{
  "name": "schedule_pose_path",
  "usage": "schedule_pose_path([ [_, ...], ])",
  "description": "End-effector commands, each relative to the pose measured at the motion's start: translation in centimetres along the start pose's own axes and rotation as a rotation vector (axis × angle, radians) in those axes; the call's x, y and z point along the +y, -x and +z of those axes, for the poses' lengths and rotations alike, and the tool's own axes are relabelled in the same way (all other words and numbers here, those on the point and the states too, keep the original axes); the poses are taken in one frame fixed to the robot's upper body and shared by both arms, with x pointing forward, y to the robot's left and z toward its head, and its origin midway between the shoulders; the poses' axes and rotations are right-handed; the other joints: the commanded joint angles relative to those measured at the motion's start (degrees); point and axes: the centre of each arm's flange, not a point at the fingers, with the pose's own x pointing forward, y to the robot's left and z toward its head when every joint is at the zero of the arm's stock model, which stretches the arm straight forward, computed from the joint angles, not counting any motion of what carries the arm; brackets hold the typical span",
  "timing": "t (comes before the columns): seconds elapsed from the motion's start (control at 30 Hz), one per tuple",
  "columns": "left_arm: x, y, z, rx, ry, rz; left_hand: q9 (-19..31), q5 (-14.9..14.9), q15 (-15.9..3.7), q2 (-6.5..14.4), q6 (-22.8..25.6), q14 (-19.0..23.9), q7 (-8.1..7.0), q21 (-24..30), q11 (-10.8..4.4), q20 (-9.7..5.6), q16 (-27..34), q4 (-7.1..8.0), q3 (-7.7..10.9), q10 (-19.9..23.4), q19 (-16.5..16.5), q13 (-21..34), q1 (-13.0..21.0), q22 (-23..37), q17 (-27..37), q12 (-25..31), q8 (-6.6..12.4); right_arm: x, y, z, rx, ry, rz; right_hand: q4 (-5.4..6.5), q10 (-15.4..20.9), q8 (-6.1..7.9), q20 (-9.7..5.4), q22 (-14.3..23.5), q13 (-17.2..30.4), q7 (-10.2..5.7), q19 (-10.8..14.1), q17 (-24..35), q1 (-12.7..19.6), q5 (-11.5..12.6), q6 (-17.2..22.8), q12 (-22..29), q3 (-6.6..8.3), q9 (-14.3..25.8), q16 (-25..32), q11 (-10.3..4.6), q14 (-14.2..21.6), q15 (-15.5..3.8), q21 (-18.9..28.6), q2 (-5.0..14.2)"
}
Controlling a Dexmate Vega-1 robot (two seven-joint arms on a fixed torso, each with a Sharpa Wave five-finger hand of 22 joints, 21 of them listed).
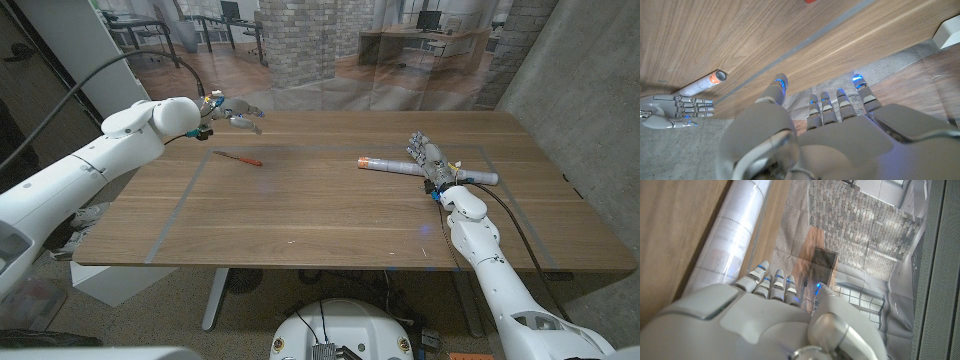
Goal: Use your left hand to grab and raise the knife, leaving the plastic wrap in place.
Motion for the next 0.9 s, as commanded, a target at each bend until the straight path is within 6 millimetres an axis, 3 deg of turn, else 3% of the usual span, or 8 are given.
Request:
schedule_pose_path([
  [0.03, 0.0, -0.5, 0.7, 0.016, -0.146, -0.006, 0.2, 0.7, -0.31, -0.6, 0.5, 0.4, -0.25, -0.2, -0.78, -0.09, -0.3, -0.15, 0.28, 0.4, 0.7, 0.1, 2.0, 0.0, 0.0, -0.3, 0.07, 0.3, -0.2, -0.3, 0.004, -0.003, -0.006, -0.11, 0.6, -0.01, -1.63, 0.3, 0.2, 0.09, 0.4, 0.2, 0.1, -0.1, 0.6, 0.0, 0.65, 0.2, 0.3, 0.09, 0.7, -0.1, 0.3, -0.36],
  [0.7, -0.4, -1.8, 1.5, 0.037, -0.331, -0.038, 0.3, 1.6, -1.02, -5.2, -1.0, -0.4, -1.56, -1.6, -3.5, -0.49, -0.6, 0.36, -1.28, 0.3, 1.3, 0.2, 10.7, 0.0, 0.1, -0.9, -0.7, 0.4, -1.0, -0.9, 0.016, -0.011, -0.014, -0.24, 1.1, 0.11, -1.49, 0.3, 0.3, -0.02, 0.8, 0.2, 0.1, -0.1, 1.3, 0.1, 0.78, 0.2, 0.3, 0.31, 1.1, -0.01, 0.4, -0.45],
  [0.9, -0.7, -2.0, 2.0, 0.042, -0.392, -0.032, 0.4, 1.7, -1.44, -6.1, -3.1, -0.9, -1.59, -2.0, -3.44, -1.04, -0.7, 0.73, -2.19, -1.1, 1.4, 0.3, 12.8, 0.1, 0.1, -1.4, -1.28, 0.4, -1.2, -1.1, 0.021, -0.013, -0.013, -0.25, 1.2, 0.13, -1.45, 0.3, 0.3, 0.02, 0.8, 0.2, 0.1, -0.1, 1.4, 0.1, 0.8, 0.2, 0.3, 0.22, 1.1, 0.06, 0.4, -0.47],
])
